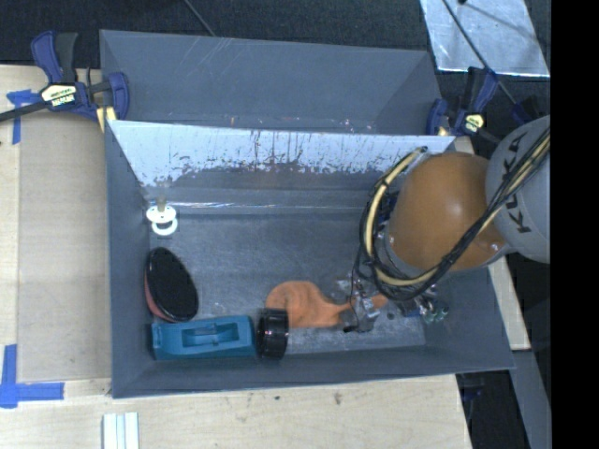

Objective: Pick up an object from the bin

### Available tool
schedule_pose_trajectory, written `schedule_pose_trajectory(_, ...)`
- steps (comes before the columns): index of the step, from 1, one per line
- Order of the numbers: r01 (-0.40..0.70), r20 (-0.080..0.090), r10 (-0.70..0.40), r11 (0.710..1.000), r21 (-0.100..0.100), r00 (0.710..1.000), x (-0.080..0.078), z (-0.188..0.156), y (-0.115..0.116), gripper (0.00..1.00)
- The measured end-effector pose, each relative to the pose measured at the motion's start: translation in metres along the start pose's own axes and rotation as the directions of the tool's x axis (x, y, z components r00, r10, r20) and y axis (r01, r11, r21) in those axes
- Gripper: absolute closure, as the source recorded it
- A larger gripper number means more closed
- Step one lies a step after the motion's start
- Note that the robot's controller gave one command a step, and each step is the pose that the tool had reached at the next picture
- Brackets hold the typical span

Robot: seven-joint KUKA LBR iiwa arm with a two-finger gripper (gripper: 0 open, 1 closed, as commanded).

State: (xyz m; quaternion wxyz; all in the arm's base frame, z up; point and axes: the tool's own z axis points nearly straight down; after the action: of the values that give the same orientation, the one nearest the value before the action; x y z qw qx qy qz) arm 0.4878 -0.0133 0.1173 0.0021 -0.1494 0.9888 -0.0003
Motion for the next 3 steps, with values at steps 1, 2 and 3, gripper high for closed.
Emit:
schedule_pose_trajectory(1, -0.001, 0.002, 0.001, 1.0, 0.001, 1.0, -0.0005, -0.0048, -0.0002, 1.0)
schedule_pose_trajectory(2, -0.001, 0.002, 0.001, 1.0, 0.001, 1.0, -0.0005, -0.0063, -0.0002, 1.0)
schedule_pose_trajectory(3, -0.001, -0.003, 0.001, 1.0, -0.001, 1.0, 0.0002, -0.0095, 0.0001, 1.0)
